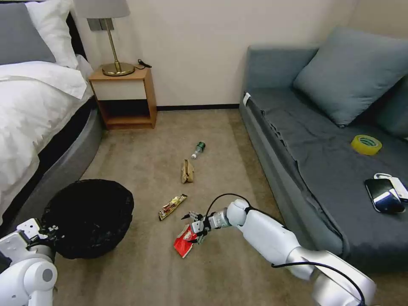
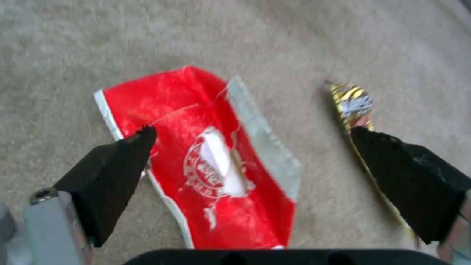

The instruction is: Pick up the trash bin, then pick up the garbage on the floor and place it into the trash bin.

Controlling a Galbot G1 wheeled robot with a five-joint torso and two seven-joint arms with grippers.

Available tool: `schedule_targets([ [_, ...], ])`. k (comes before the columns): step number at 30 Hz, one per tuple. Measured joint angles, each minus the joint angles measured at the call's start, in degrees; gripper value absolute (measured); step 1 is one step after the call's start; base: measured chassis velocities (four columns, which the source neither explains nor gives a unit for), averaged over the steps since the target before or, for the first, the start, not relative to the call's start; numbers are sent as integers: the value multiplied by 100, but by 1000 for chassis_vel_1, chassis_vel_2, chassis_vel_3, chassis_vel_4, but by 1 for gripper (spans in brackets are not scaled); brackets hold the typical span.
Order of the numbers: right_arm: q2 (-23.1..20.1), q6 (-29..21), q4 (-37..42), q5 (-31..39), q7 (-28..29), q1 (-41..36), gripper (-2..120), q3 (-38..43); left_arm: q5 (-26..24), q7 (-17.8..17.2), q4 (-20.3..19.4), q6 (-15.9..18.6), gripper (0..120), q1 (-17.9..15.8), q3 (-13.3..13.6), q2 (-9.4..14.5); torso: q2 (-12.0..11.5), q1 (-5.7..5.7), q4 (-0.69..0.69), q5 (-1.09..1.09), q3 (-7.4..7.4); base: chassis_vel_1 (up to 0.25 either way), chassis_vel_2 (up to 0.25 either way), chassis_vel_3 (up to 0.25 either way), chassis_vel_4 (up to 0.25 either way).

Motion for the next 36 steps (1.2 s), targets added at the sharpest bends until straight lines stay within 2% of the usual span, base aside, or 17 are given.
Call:
schedule_targets([
  [7, 291, 85, -578, -142, 194, 42, 100, 13, 1, 24, -91, 0, 2, 79, -26, -59, 0, 0, 0, 1, 0, 0, 0, 0, 0],
  [19, 524, 65, -841, -176, 299, -12, 100, -29, 8, 52, -134, 0, 2, 163, -42, -108, 0, 0, 1, 1, 0, 0, 0, 0, 0],
  [21, 531, 58, -873, -176, 339, -46, 92, -43, 9, 54, -145, -3, 2, 166, -34, -120, 0, 0, 0, 0, 0, 0, 0, 0, 0],
  [23, 532, 58, -876, -176, 343, -49, 90, -45, 9, 54, -147, -3, 2, 166, -31, -121, 0, 0, 0, 1, 0, 0, 0, 0, 0],
  [25, 536, 53, -911, -176, 374, -73, 77, -47, 8, 57, -161, -6, 2, 166, -15, -131, 0, 0, 0, 0, 0, 0, 0, 0, 0],
  [28, 537, 51, -926, -176, 402, -89, 72, -47, 9, 60, -172, -12, 2, 172, -12, -134, 0, 0, 0, 1, 0, 0, 0, 0, 0],
  [31, 530, 50, -927, -176, 435, -104, 56, -45, 12, 73, -179, -31, 2, 191, -12, -142, 0, 0, 0, 1, 0, 0, 0, 0, 0],
  [33, 528, 50, -926, -176, 441, -107, 53, -43, 16, 77, -179, -37, 2, 193, -12, -144, 0, 0, 0, 1, 0, 0, 0, 0, 0],
  [35, 522, 50, -918, -176, 457, -113, 45, -35, 31, 87, -179, -55, 2, 199, -8, -148, 0, 0, 0, 1, 0, 0, 0, 0, 0],
  [36, 516, 50, -905, -175, 477, -116, 37, -25, 43, 94, -179, -60, 2, 200, -1, -151, 0, 0, 0, 1, 0, 0, 0, 0, 0],
])
